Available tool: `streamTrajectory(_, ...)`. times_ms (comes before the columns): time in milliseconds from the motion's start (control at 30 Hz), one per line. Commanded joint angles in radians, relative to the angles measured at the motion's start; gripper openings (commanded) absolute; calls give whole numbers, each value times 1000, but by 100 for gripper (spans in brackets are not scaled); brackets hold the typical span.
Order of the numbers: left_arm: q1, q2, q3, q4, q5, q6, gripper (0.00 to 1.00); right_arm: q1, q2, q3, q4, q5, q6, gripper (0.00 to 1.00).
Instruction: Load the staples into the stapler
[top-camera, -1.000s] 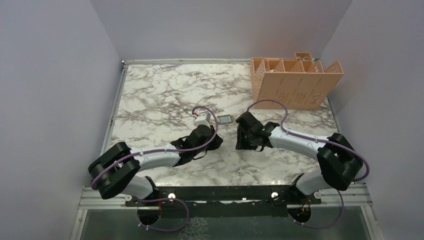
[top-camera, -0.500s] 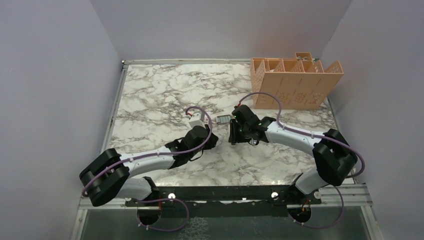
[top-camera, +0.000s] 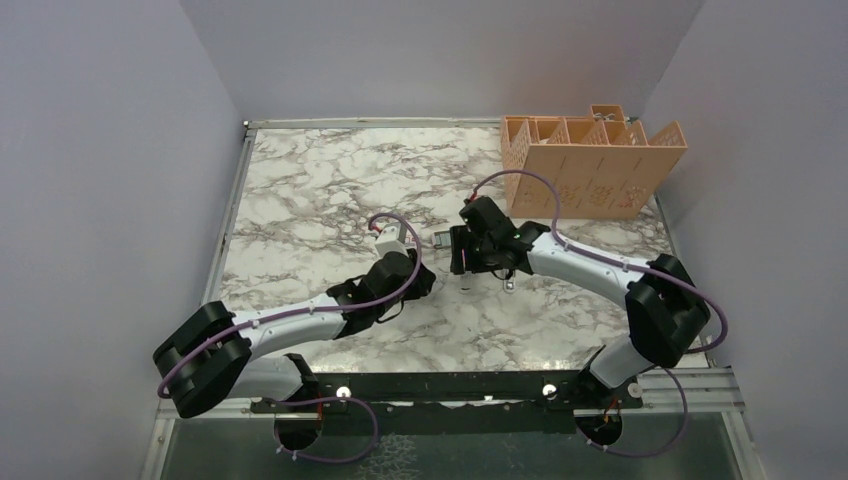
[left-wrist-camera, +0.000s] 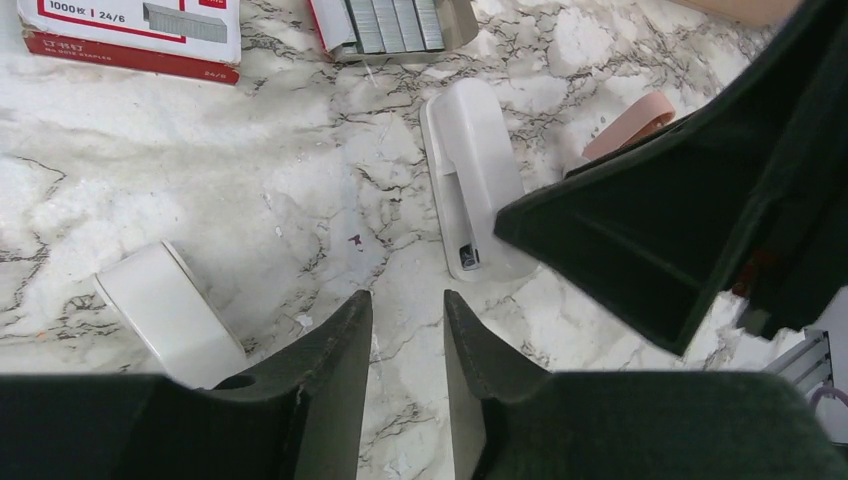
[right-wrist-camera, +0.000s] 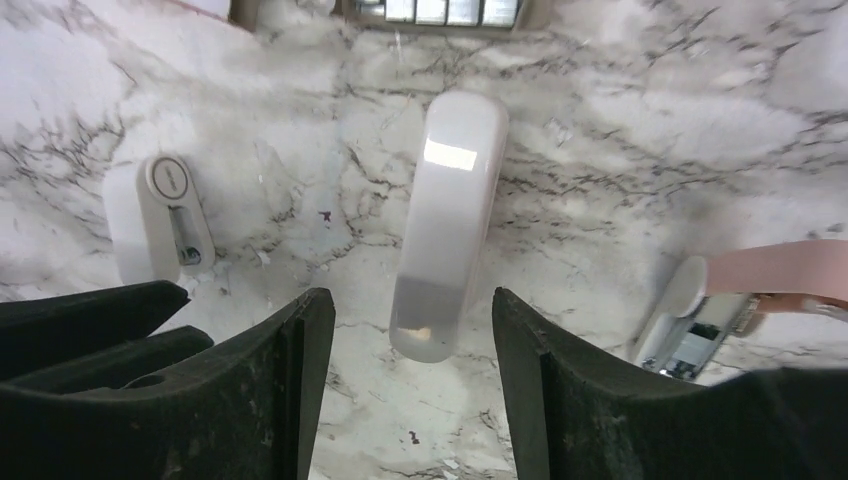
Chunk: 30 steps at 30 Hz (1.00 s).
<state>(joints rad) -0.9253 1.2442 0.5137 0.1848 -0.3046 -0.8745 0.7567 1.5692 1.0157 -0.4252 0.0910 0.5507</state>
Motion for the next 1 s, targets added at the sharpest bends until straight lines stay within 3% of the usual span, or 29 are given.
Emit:
streamTrajectory(0,-3,-28,39,-38,12,12,38,-50,-88,45,-57,134,-37,65)
streamTrajectory(267,-3,-35,100,-59,88,54,64,-179,-185,-6,-15,329,-51,76)
streamTrajectory(467,-3,-4,123,-44,137,71,71,-221,-132,-27,3,320,-49,78)
streamTrajectory(700,-5,61,112,46,234,41,71,-222,-67,-41,21,290,-66,60)
streamTrajectory(967,-15,140,157,92,302,43,57,-222,-29,-61,7,255,-65,45)
